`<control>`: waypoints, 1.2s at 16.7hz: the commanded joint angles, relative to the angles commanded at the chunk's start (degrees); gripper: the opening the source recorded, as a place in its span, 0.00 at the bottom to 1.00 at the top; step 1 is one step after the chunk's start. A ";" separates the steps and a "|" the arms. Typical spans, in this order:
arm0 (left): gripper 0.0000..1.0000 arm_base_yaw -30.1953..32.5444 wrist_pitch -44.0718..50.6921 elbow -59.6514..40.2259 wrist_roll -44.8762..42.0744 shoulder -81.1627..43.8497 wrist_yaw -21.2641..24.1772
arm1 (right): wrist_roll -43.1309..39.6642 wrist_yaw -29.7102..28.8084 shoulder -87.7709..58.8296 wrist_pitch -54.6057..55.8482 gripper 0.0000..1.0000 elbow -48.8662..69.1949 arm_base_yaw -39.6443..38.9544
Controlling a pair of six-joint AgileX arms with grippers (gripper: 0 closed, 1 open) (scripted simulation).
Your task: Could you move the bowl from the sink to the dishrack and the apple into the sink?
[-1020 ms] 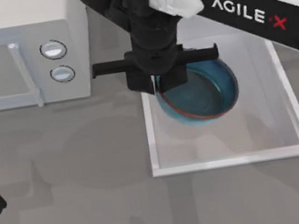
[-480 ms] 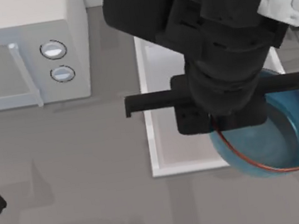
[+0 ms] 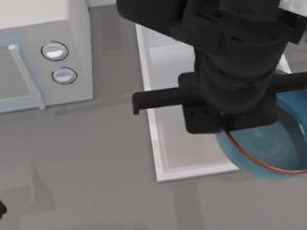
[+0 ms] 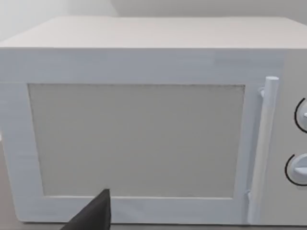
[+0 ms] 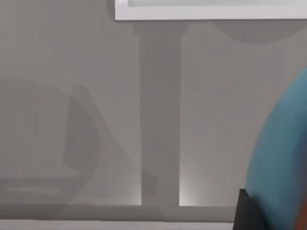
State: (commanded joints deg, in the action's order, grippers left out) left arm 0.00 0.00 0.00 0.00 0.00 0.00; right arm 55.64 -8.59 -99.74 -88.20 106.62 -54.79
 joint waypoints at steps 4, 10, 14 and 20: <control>1.00 0.00 0.00 0.00 0.00 0.00 0.00 | -7.07 5.88 5.54 10.96 0.00 -4.81 8.90; 1.00 0.00 0.00 0.00 0.00 0.00 0.00 | -24.87 18.27 16.69 42.23 0.00 -16.35 33.73; 1.00 0.00 0.00 0.00 0.00 0.00 0.00 | -37.84 25.27 21.67 63.49 0.00 -23.21 53.34; 1.00 0.00 0.00 0.00 0.00 0.00 0.00 | -52.07 30.67 24.52 84.14 0.00 -29.68 75.13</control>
State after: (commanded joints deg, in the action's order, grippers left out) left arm 0.00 0.00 0.00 0.00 0.00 0.00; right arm 3.57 22.08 -75.22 -4.06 76.94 20.34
